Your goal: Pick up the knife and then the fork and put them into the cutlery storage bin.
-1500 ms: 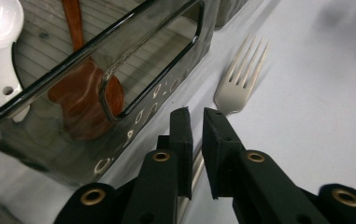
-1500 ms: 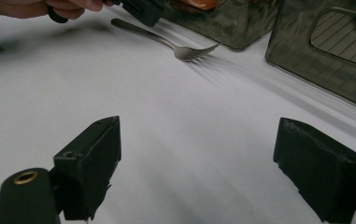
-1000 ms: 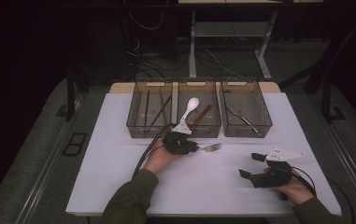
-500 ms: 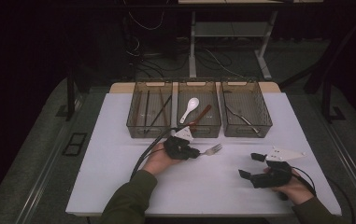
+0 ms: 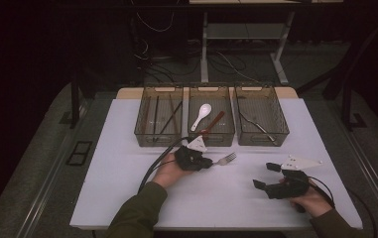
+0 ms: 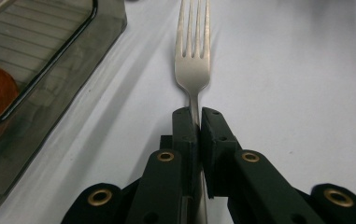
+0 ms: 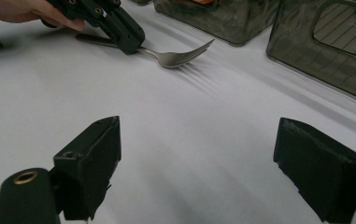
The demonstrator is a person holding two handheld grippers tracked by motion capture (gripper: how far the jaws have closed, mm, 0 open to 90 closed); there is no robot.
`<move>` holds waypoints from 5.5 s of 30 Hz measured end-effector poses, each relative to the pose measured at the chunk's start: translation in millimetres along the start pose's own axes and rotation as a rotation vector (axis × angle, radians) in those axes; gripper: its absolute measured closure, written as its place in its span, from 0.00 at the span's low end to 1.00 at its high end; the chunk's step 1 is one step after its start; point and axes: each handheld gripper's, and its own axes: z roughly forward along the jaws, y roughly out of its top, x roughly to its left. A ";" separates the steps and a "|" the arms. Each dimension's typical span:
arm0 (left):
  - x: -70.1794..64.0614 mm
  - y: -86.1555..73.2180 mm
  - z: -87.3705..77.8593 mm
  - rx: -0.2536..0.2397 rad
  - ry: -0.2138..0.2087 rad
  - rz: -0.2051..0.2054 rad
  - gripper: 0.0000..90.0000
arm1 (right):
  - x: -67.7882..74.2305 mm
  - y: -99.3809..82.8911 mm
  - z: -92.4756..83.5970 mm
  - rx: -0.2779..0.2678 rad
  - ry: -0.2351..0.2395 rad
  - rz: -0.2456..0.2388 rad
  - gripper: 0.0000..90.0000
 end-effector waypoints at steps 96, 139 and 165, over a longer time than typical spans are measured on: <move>-57.0 -65.3 -94.9 -0.190 0.163 -0.172 0.35 | -65.1 157.5 -16.7 -0.122 0.046 0.093 0.96; -56.7 -93.9 -108.1 -0.150 0.224 -0.249 0.00 | -169.0 163.4 4.8 0.027 -0.135 0.210 0.96; -57.5 -92.8 -103.6 -0.118 0.214 -0.230 0.02 | -192.7 139.2 40.0 0.061 -0.280 0.201 0.53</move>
